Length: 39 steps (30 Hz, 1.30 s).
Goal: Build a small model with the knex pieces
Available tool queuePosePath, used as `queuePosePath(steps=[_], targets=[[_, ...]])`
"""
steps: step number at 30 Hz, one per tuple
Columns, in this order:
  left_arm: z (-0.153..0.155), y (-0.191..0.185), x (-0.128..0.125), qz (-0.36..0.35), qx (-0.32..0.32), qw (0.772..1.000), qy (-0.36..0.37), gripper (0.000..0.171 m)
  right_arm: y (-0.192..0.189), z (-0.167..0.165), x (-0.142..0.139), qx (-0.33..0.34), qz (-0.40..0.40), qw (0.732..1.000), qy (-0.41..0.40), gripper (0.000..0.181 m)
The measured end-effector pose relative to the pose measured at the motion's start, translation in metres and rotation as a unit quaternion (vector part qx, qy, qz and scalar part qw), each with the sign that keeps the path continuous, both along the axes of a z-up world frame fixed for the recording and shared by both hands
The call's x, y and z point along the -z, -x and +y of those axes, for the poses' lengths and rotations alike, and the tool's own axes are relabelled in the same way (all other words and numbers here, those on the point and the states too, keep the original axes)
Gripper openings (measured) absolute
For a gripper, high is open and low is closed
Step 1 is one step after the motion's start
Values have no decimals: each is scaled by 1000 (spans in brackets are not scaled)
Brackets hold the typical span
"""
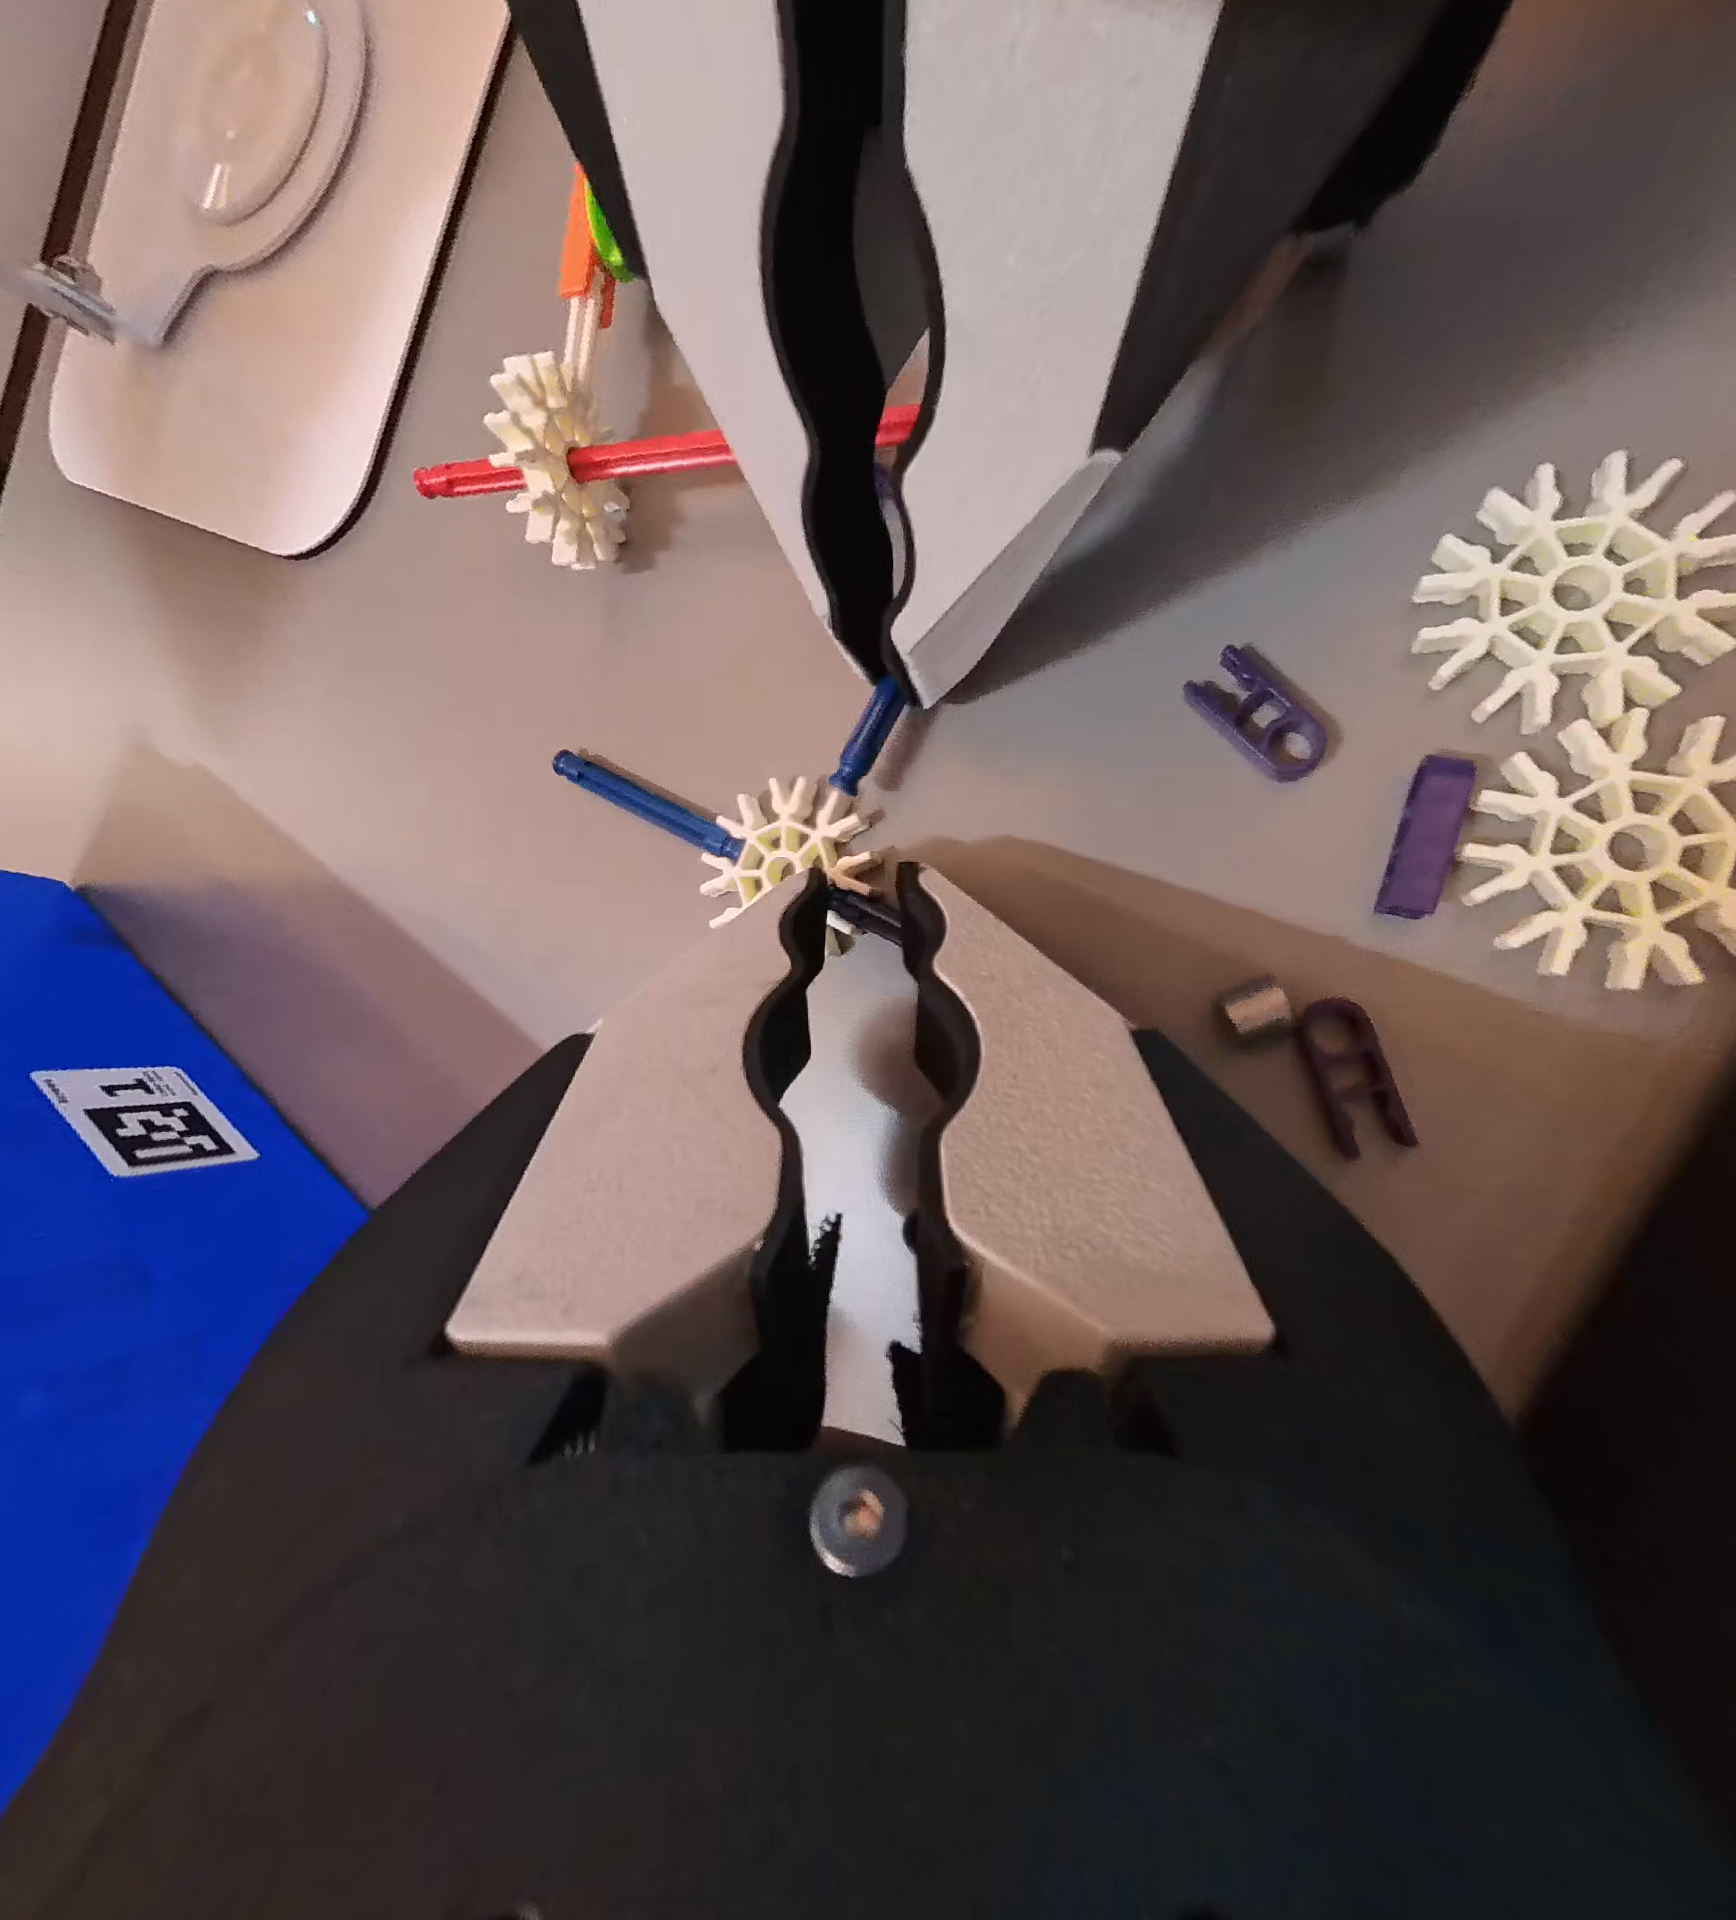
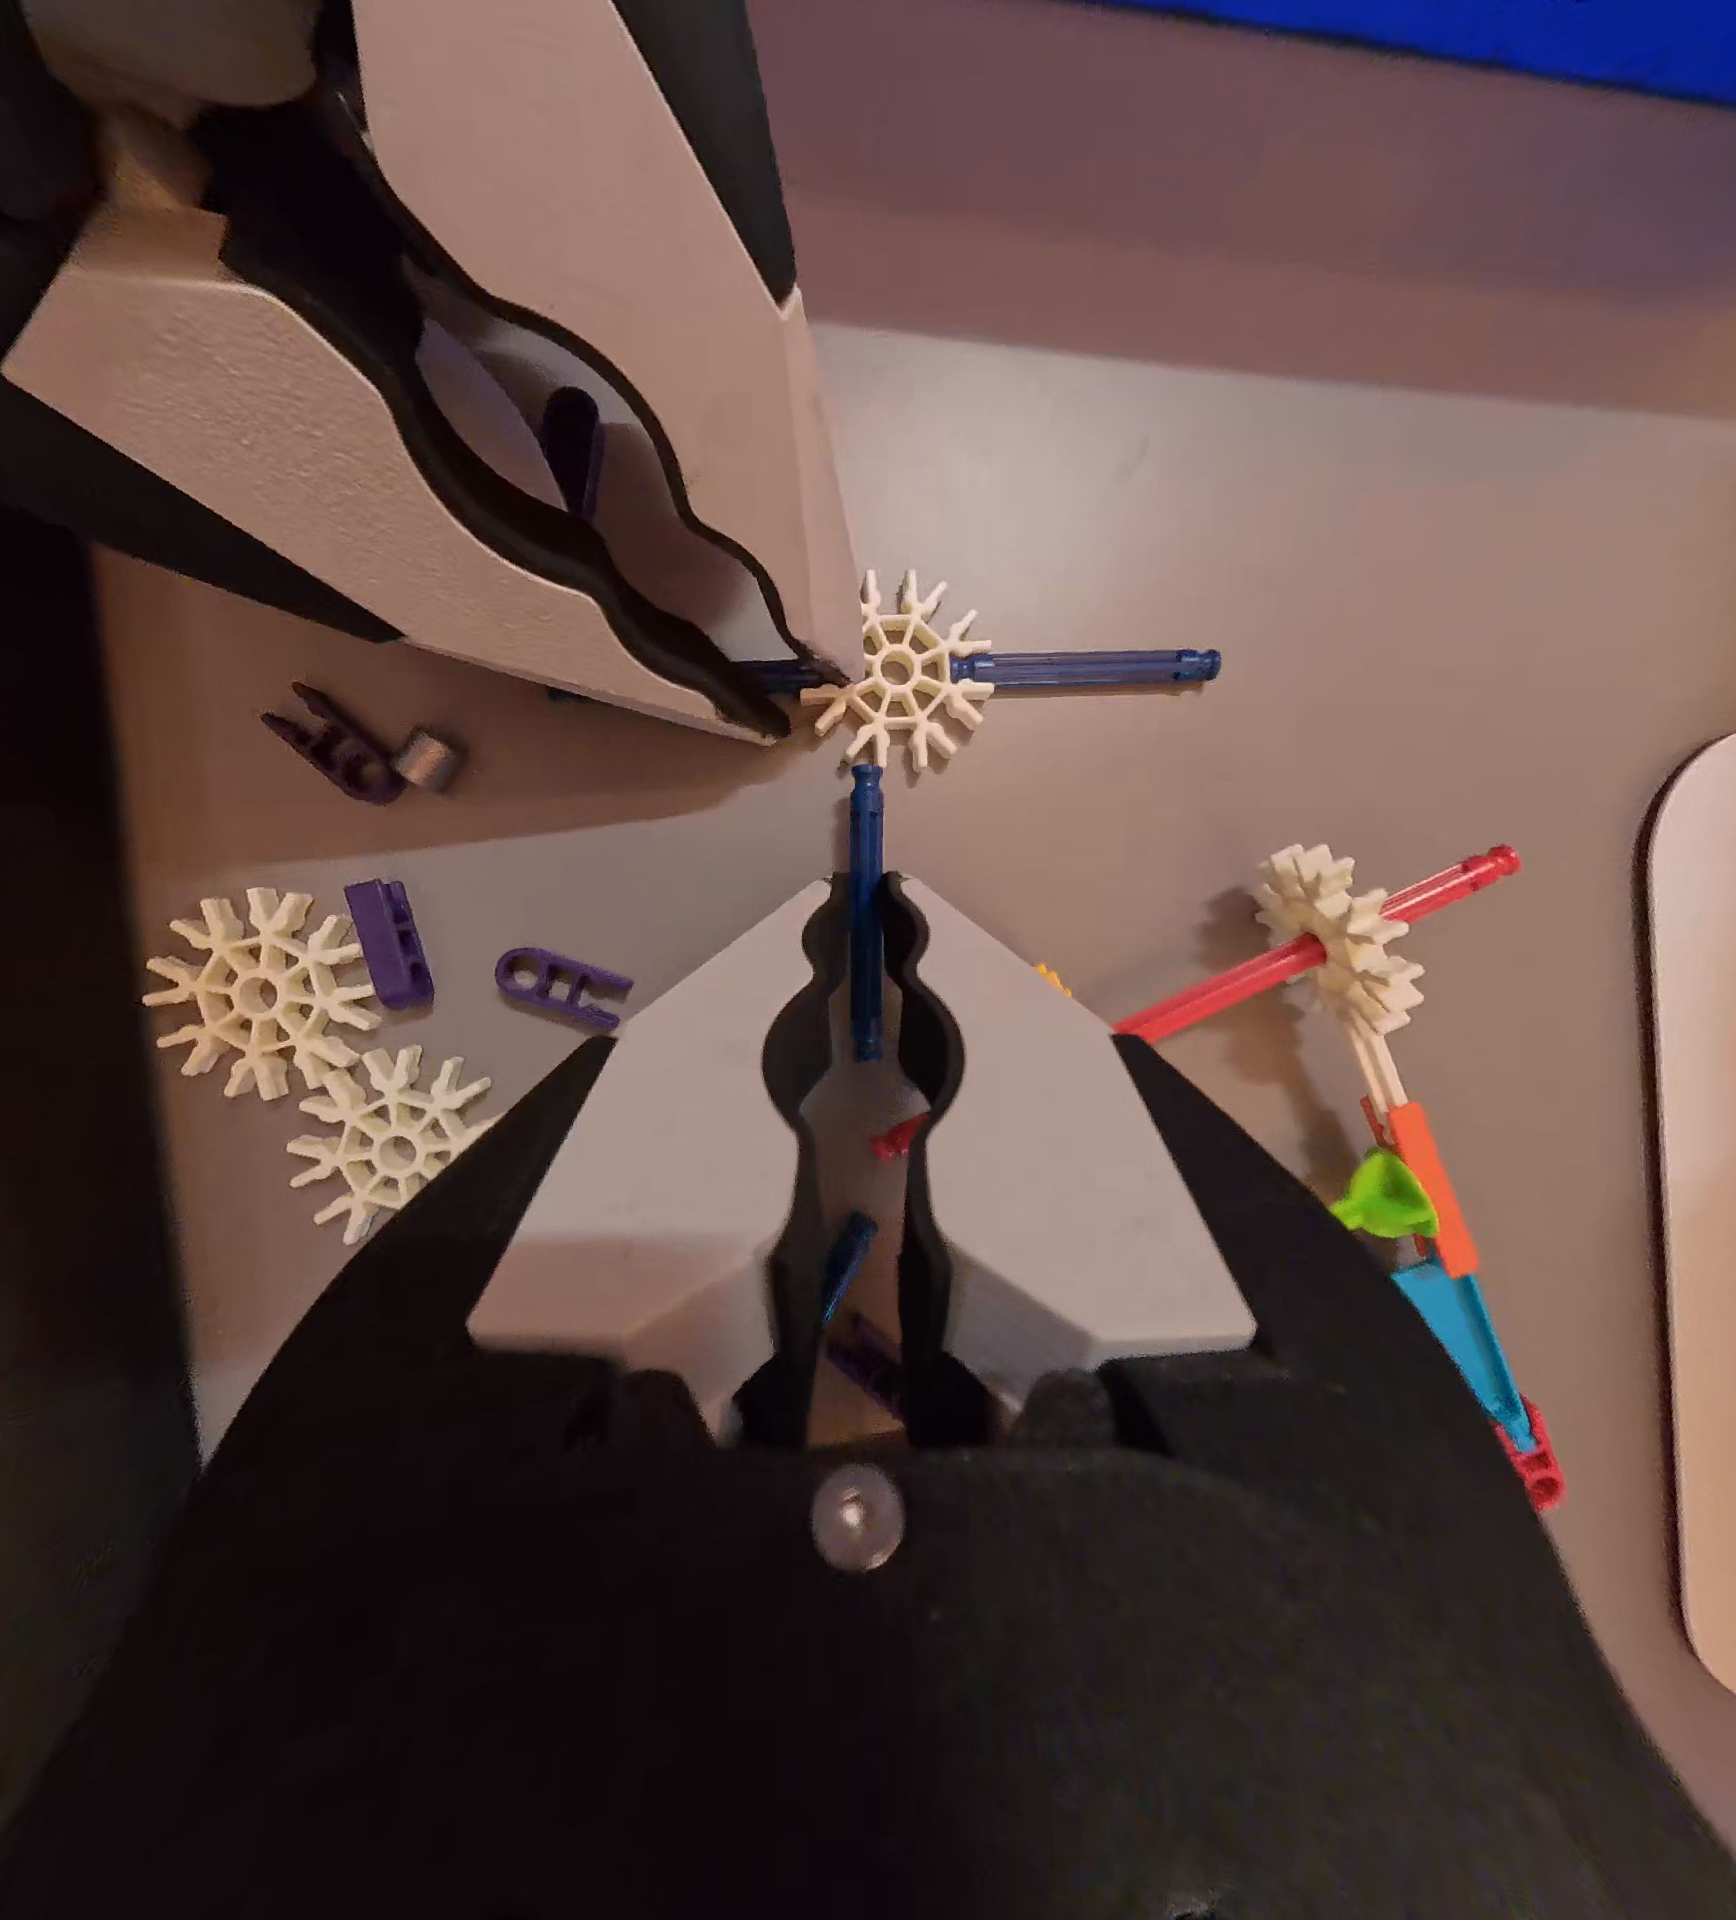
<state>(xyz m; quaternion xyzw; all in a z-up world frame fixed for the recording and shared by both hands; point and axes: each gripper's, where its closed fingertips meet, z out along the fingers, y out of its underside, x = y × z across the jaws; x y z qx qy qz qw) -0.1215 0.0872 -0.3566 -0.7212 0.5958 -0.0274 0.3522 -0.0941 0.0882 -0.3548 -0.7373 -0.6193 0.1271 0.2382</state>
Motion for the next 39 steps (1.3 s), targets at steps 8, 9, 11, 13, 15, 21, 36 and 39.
queuePosePath(steps=[8, 9, 11, 13, 15, 21, 36, 39], targets=[[-1, 1, -5, -7, 8, 1000, 0, 18, 6, 8, 2, 6, -12, 1000, -14, 4], [-1, 1, -3, -2, 9, 1000, 0, 17, 7, 8, 2, 4, -11, 1000, -14, 4], [1, 2, 0, 3, 7, 1000, -2, 14, 8, 7, 4, 1, -12, 1000, -9, 4], [1, 2, 0, 3, 7, 1000, -2, 12, 9, 8, 4, 1, -13, 1000, -12, 4], [1, 2, 0, 4, 7, 1000, -3, 13, 8, 8, 4, 0, -16, 1000, -15, 7], [5, 1, -7, -7, 2, 1000, -18, 15, 12, 12, -17, 1, 30, 999, -14, 12], [11, 1, 0, -2, -5, 1000, -17, 10, 28, 19, -5, -19, 22, 999, 21, 2], [11, 2, 0, -5, -7, 1000, -17, 10, 28, 22, -3, -16, 18, 1000, 20, 0]])
